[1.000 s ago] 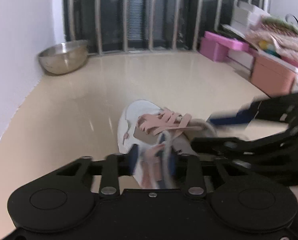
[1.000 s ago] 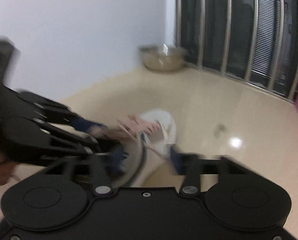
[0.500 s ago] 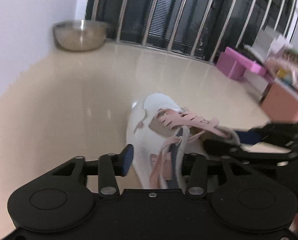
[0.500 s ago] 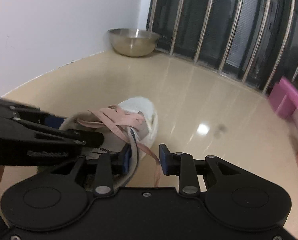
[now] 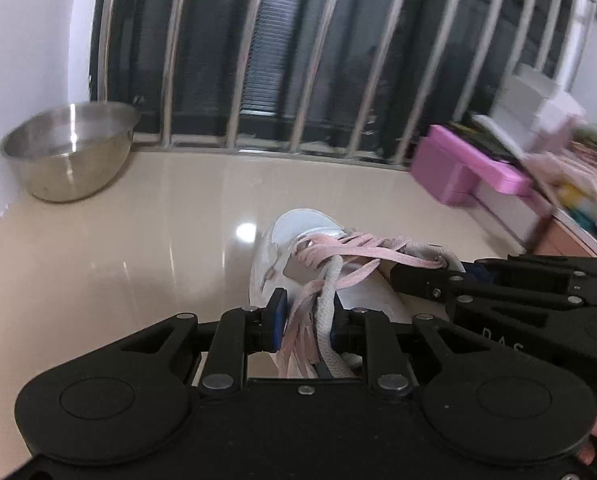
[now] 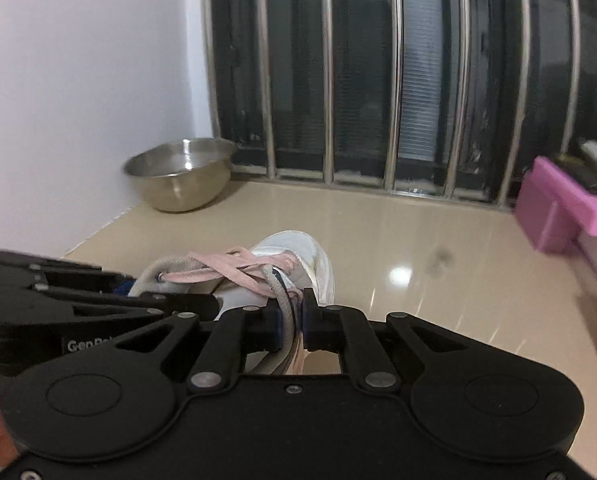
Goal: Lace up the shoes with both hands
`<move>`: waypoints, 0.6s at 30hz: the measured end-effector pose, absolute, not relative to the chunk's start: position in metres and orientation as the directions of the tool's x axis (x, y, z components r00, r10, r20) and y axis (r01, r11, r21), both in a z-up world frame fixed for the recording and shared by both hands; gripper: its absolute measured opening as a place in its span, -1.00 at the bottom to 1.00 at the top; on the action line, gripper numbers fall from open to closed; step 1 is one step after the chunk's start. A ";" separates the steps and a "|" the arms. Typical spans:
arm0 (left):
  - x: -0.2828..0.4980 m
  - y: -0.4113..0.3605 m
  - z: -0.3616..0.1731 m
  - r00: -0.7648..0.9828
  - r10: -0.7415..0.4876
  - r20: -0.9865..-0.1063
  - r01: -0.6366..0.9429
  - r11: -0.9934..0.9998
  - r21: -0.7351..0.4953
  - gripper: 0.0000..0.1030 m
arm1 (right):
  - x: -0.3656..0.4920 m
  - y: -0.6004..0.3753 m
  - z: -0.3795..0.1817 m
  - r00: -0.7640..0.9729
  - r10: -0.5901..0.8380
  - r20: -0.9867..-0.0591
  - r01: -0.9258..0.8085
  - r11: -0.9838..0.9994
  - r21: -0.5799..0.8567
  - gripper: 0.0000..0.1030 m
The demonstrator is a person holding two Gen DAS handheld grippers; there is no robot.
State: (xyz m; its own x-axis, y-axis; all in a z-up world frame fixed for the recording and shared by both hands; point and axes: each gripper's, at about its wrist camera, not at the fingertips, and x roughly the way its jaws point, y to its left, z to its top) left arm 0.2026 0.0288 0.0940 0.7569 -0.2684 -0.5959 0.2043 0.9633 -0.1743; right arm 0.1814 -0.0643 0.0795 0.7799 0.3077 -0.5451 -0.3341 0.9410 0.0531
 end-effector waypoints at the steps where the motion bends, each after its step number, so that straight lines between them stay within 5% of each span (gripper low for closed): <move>1: 0.214 0.027 0.086 0.745 -0.261 -0.614 0.199 0.965 -0.168 -0.62 | 0.199 -0.061 0.074 0.775 0.299 -0.556 -0.329 0.943 0.047 -0.85; 5: 0.238 0.033 0.056 0.706 -0.230 -0.669 0.149 0.973 -0.178 -0.34 | 0.233 -0.048 0.035 0.748 0.248 -0.616 -0.296 0.955 0.025 -0.77; 6: 0.237 0.036 0.053 0.713 -0.219 -0.666 0.130 0.975 -0.182 -0.15 | 0.234 -0.047 0.025 0.753 0.233 -0.615 -0.288 0.958 0.010 -0.73; 7: 0.235 0.039 0.050 0.720 -0.208 -0.662 0.111 0.976 -0.187 0.03 | 0.231 -0.050 0.022 0.770 0.241 -0.591 -0.287 0.958 0.017 -0.63; 9: 0.224 0.041 0.057 0.705 -0.201 -0.681 0.099 0.978 -0.186 0.07 | 0.227 -0.062 0.028 0.739 0.284 -0.611 -0.289 0.953 0.094 -0.24; 11: 0.185 0.043 0.064 0.739 -0.199 -0.644 0.108 0.978 -0.178 0.15 | 0.214 -0.075 0.037 0.720 0.340 -0.606 -0.299 0.939 0.171 -0.15; 13: 0.142 0.047 0.070 0.782 -0.193 -0.593 0.113 0.979 -0.169 0.67 | 0.184 -0.086 0.050 0.739 0.377 -0.558 -0.323 0.925 0.198 0.01; 15: 0.098 0.050 0.077 0.822 -0.187 -0.539 0.118 0.980 -0.160 0.83 | 0.146 -0.093 0.058 0.780 0.361 -0.512 -0.333 0.931 0.150 0.53; 18: 0.035 0.056 0.078 0.862 -0.164 -0.480 0.101 0.983 -0.154 0.93 | 0.089 -0.107 0.043 0.806 0.320 -0.499 -0.318 0.944 0.091 0.64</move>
